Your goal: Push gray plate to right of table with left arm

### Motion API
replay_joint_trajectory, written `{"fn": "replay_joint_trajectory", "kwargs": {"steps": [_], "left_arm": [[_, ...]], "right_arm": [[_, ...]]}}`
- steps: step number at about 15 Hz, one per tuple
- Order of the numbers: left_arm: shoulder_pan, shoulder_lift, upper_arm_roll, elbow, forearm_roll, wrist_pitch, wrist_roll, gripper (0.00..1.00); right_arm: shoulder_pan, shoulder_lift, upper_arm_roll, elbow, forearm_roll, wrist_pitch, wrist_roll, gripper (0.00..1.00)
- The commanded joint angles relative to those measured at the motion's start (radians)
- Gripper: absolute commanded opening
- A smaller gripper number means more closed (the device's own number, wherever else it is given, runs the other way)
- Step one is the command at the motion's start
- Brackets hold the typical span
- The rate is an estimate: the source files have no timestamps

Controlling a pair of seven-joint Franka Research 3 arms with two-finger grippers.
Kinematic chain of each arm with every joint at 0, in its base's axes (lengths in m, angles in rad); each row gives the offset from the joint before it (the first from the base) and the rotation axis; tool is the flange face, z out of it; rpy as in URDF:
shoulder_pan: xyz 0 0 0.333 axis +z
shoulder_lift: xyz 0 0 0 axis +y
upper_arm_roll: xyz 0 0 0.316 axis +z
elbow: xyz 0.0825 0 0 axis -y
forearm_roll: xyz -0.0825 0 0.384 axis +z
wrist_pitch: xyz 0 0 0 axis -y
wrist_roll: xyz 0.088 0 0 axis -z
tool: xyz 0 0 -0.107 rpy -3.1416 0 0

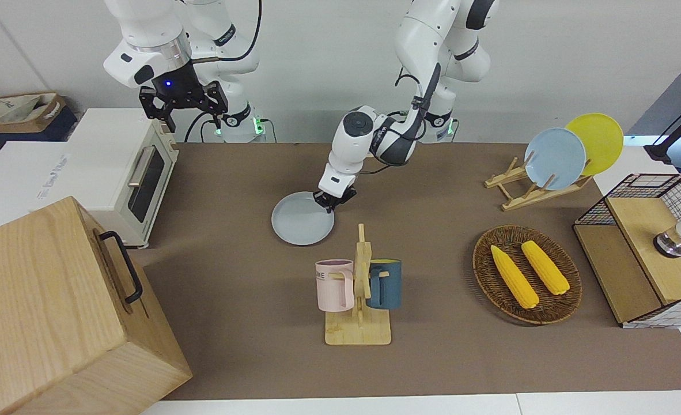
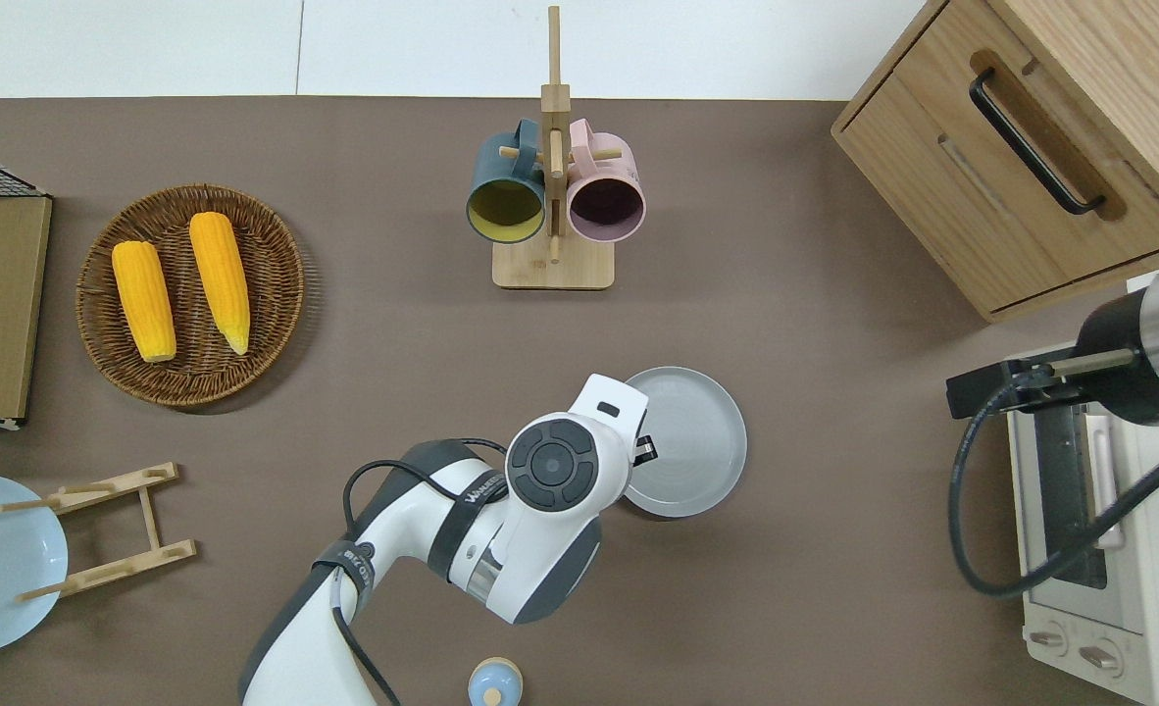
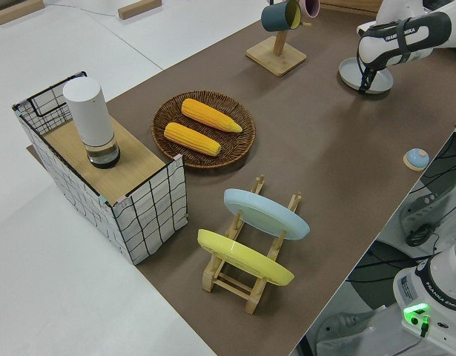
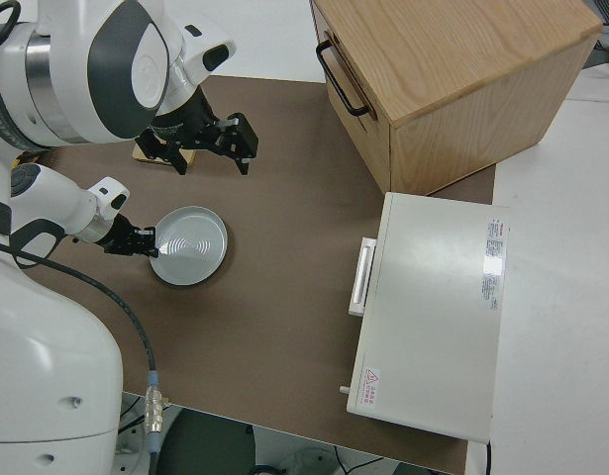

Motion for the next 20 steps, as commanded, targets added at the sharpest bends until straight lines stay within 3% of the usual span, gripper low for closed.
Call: {"fn": "replay_joint_trajectory", "kwargs": {"steps": [1,9,10,11,12,16,20], "left_arm": [[-0.062,0.070,0.014,0.070,0.000,0.001,-0.051,0.00],[-0.070,0.073,0.014,0.082,0.000,0.000,-0.056,0.02],[-0.067,0.072,0.016,0.082,0.002,-0.002,-0.051,0.20],[-0.065,0.070,0.016,0.082,0.003,-0.002,-0.043,0.66],[-0.065,0.066,0.017,0.082,0.003,-0.003,-0.036,0.97],[-0.054,0.018,0.032,0.079,0.003,-0.055,0.015,0.98],[0.037,-0.077,0.036,0.081,-0.010,-0.219,0.151,0.98]], "right_arm": [[-0.011,-0.008,0.004,-0.001,0.008,-0.012,-0.003,0.983],[-0.011,-0.008,0.006,-0.001,0.010,-0.012,-0.003,0.983],[-0.011,-0.008,0.006,-0.001,0.008,-0.012,-0.003,0.983],[-0.011,-0.008,0.006,-0.001,0.008,-0.012,-0.001,0.983],[-0.011,-0.008,0.006,-0.001,0.008,-0.012,-0.001,0.983],[-0.011,-0.008,0.006,-0.001,0.008,-0.012,-0.001,0.983],[-0.011,-0.008,0.004,-0.001,0.008,-0.012,-0.003,0.983]]}}
